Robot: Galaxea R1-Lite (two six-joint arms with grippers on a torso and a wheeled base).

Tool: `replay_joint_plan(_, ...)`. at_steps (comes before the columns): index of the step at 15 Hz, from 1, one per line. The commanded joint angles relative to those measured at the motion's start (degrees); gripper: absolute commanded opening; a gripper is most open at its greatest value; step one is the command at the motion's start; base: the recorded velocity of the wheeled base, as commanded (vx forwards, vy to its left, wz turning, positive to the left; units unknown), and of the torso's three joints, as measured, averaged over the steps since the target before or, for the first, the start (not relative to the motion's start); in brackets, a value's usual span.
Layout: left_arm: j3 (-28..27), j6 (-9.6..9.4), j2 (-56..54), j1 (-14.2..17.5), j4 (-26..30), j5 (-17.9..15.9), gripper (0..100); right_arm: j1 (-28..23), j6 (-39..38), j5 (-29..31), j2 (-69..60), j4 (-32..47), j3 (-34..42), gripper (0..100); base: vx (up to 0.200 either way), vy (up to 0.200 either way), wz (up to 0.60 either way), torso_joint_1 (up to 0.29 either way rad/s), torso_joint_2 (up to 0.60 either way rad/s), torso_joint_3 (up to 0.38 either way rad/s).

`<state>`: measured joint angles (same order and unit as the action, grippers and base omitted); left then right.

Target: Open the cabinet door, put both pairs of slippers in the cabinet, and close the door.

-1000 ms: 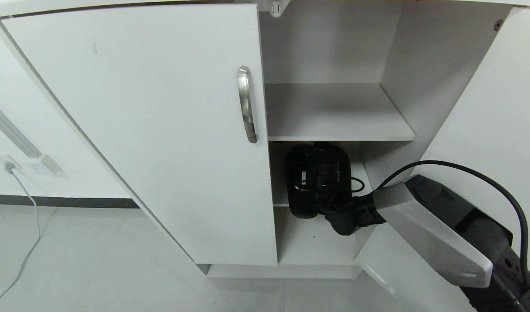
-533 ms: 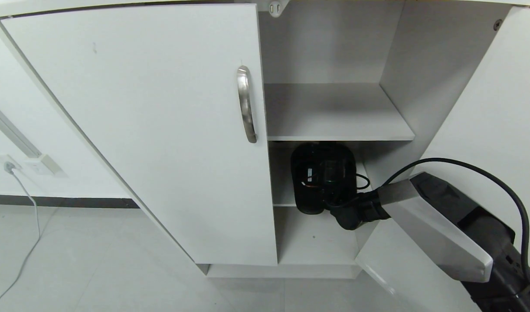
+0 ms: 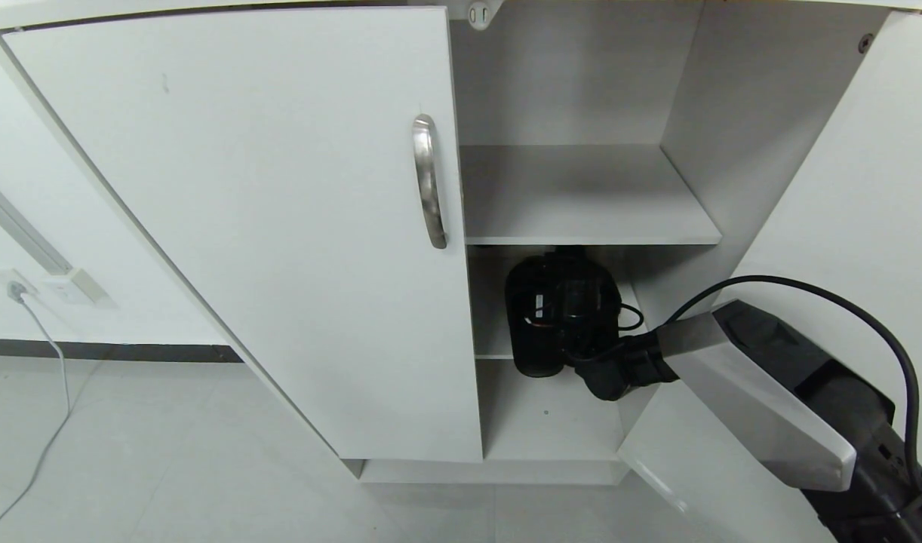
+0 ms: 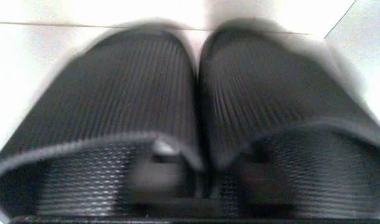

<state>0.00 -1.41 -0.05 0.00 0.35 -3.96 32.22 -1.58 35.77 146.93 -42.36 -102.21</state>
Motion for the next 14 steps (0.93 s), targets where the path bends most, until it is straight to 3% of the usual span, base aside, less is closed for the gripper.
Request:
replay_joint_plan(1,0.00,0.01,0.05,0.00,0.00,0.01,0,0.04,0.00,0.00,0.11,0.09,0.08,100,0.000,0.000,0.00,0.000,0.00,0.000)
replay_joint_plan(3,0.00,0.01,0.05,0.00,0.00,0.01,0,0.21,0.00,0.00,-0.07,0.00,0.60,100,0.000,0.000,0.00,0.000,0.00,0.000)
replay_joint_plan(7,0.00,0.01,0.05,0.00,0.00,0.01,0,1.53,-0.09,0.18,-4.73,-3.52,9.39,100,0.000,0.000,0.00,0.000,0.00,0.000)
replay_joint_plan(14,0.00,0.01,0.05,0.00,0.00,0.01,0,8.30,0.35,0.88,-20.11,-21.09,40.42,100,0.000,0.000,0.00,0.000,0.00,0.000)
